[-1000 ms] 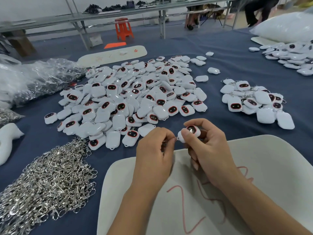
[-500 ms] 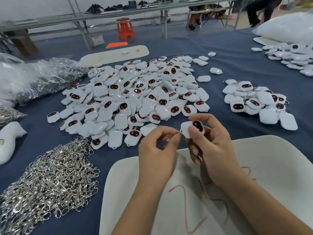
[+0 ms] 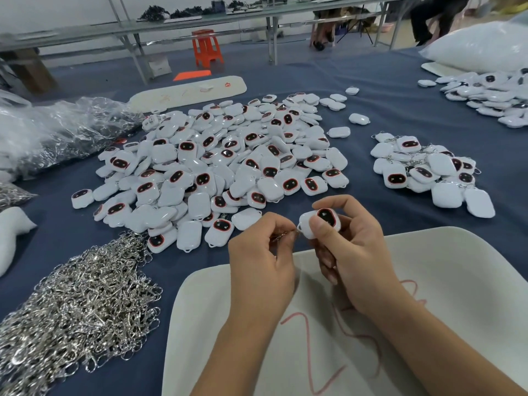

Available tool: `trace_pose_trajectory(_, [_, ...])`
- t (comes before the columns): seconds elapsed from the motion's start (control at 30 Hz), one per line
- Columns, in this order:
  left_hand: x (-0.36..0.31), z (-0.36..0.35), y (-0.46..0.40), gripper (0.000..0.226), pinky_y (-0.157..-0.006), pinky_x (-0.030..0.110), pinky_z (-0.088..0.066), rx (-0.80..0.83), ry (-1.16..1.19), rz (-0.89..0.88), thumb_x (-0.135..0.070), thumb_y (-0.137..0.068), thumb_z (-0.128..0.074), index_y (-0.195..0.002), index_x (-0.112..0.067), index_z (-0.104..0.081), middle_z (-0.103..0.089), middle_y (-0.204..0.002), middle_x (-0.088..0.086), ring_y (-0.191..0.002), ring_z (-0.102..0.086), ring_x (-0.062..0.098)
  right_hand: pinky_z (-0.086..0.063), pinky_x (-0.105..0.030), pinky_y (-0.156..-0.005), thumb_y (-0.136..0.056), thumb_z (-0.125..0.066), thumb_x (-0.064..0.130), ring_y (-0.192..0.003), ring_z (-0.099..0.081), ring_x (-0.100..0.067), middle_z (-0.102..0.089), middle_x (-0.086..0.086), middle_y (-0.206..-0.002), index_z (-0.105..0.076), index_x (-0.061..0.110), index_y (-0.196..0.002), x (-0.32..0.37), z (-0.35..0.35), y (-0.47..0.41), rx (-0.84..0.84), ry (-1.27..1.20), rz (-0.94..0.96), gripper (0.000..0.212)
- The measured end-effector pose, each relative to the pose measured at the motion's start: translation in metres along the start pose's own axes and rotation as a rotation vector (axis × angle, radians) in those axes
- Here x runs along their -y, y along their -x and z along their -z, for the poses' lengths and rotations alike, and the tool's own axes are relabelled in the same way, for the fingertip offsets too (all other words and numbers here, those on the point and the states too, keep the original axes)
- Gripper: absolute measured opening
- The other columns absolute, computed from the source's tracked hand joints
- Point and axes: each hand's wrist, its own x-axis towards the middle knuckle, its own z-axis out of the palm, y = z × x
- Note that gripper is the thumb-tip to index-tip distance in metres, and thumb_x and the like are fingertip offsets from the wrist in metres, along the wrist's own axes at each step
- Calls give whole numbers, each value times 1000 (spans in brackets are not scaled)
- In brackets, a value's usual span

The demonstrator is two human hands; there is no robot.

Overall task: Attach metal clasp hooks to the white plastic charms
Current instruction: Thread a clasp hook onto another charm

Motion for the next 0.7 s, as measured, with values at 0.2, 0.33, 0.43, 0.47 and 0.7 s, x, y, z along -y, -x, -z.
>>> trace_pose_trajectory(0.2, [1,1,2,16,-71,41,-53,13,-211,-37,-2,-91,-66,-86,-17,-68,-68,-82,-7,-78,-63,15,-38,-24,-40,-96,-72,19,-46,-46,-15,-64,-3,-69,-61,24,-102,-1,-1,2,30,148,75,13])
trace_pose_trajectory(0.33, [-3,2,2,15,-69,41,-51,11,-312,-85,0,-90,-67,-83,-14,-67,-67,-80,-3,-75,-60,19,-41,-24,-46,-92,-72,31,-49,-51,-13,-64,3,-68,-61,32,-101,-3,0,2,26,341,176,14])
trace_pose_trajectory(0.43, [-3,3,0,22,-71,23,-54,-13,-91,68,-2,-88,-72,-81,-23,-71,-71,-78,-11,-76,-67,10,-40,-27,-41,-92,-72,28,-45,-47,-16,-62,-2,-68,-62,26,-104,-3,-1,0,25,200,127,15])
trace_pose_trajectory(0.47, [-2,2,-2,23,-70,18,-53,-32,68,160,-1,-87,-73,-80,-23,-72,-73,-78,-10,-75,-68,8,-38,-27,-39,-93,-71,26,-44,-44,-17,-59,-3,-67,-63,23,-105,-2,0,-1,34,117,96,15])
trace_pose_trajectory(0.7, [-6,-7,-3,30,-73,20,-55,-87,752,442,7,-84,-75,-79,-22,-77,-76,-82,8,-77,-70,15,-37,-22,-38,-93,-69,18,-44,-41,-14,-61,-8,-71,-62,17,-105,0,-2,-2,62,-76,38,14])
